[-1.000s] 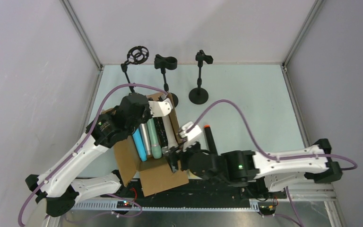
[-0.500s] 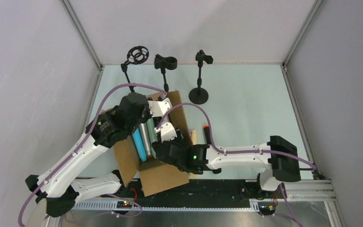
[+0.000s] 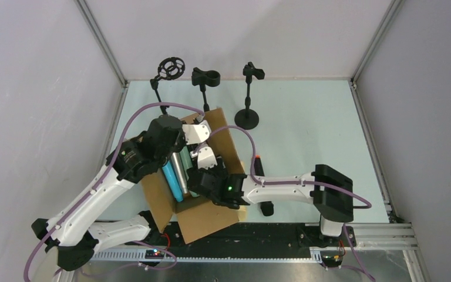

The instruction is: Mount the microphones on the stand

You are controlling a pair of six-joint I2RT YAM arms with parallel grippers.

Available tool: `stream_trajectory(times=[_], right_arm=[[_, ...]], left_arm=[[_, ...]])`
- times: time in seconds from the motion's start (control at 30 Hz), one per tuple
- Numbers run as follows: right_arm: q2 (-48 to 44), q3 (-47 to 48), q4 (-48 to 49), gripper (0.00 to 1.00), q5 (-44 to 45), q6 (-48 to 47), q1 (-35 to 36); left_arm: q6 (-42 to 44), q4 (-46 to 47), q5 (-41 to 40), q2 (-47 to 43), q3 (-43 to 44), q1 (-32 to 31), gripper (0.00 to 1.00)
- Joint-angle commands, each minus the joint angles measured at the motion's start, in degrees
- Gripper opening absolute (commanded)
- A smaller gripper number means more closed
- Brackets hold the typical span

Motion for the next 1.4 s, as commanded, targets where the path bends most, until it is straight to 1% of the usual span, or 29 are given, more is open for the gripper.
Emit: stream_trajectory(times=[0.0,0.17,0.27,0.33,0.37,0.4,0.43,0.47,0.5,0.53,0.57,0.63,0.8,0.9,0.97,1.0,1.03,1.1,1.17,1.2,1.3,1.37], right_arm=[[4.6,1.0,-3.7,0.76,-2.0,3.6,-1.9],[7.1,1.5,-5.6,0.76,-2.4,5.7,-1.9],[7.6,1.5,-5.8,0.73,-2.6,6.4,-1.7],[7.4,1.5,-5.0,0.67,-2.8,6.3,-1.5],[7.4,1.5,-4.7,0.60,-2.8,5.9,-1.2],[7.2,1.5,-4.0,0.56,-2.9,5.7,-1.0],[7.2,1.5,-3.8,0.47,-2.9,5.2,-1.0],[7.1,1.5,-3.5,0.42,-2.8,5.1,-1.0],[7.0,1.5,-3.4,0.32,-2.8,5.2,-0.9],[6.6,1.5,-3.2,0.27,-2.6,5.2,-0.9],[6.0,1.5,-3.1,0.19,-2.4,5.2,-0.7],[4.6,1.5,-2.7,0.13,-2.3,4.5,-0.2],[-0.2,-0.1,4.2,0.07,-4.2,-0.5,2.4],[-2.2,-0.4,6.5,0.08,-6.7,-1.9,2.7],[-2.1,-0.5,6.8,0.15,-7.5,-2.0,2.2],[-2.0,-0.4,6.7,0.22,-8.3,-1.7,1.7],[-1.9,-0.5,6.6,0.25,-8.8,-0.7,1.1],[-1.9,-0.7,7.3,0.40,-10.4,0.7,0.3],[-1.6,-1.3,9.1,0.46,-12.3,1.5,-0.3],[-1.4,-1.4,10.6,0.47,-13.3,1.4,-0.3],[0.3,-1.2,12.9,0.55,-15.9,2.1,-1.2],[1.1,-0.8,13.6,0.57,-17.0,2.8,-2.0]], left_arm=[[-0.7,5.2,2.7,-2.0,1.4,-0.8,0.00],[-0.8,5.2,3.0,-2.1,1.5,-0.9,0.00],[-0.9,5.1,3.2,-2.3,1.4,-0.9,0.00],[-0.9,5.2,3.1,-2.4,1.3,-0.9,0.00],[-0.9,5.1,3.1,-2.4,1.5,-0.9,0.00],[-0.9,5.1,3.1,-2.4,1.5,-0.9,0.00],[-0.9,5.1,3.1,-2.4,1.6,-1.0,0.00],[-1.0,5.1,3.1,-2.5,1.7,-1.0,0.00],[-1.0,5.1,3.0,-2.5,1.7,-0.9,0.00],[-1.0,5.2,3.0,-2.6,1.7,-0.9,0.00],[-1.0,5.1,3.0,-2.7,1.6,-0.9,0.00],[-1.0,5.1,3.0,-2.8,1.4,-0.9,0.00],[-1.1,5.1,3.0,-2.9,1.3,-0.9,0.00],[-1.1,5.2,3.0,-2.9,1.5,-0.9,0.00],[-1.1,5.1,3.0,-3.0,1.6,-0.9,0.00],[-1.1,5.1,3.0,-3.0,1.5,-0.9,0.00],[-1.1,5.2,3.0,-3.1,1.5,-0.9,0.00],[-1.1,5.2,2.9,-3.4,1.3,-0.9,0.00],[-1.1,5.2,2.8,-3.6,1.2,-0.9,0.00],[-1.0,5.1,2.8,-3.6,1.2,-0.9,0.00],[-1.1,5.2,2.9,-3.6,1.2,-0.9,0.00],[-1.2,5.1,3.0,-3.6,1.2,-0.9,0.00]])
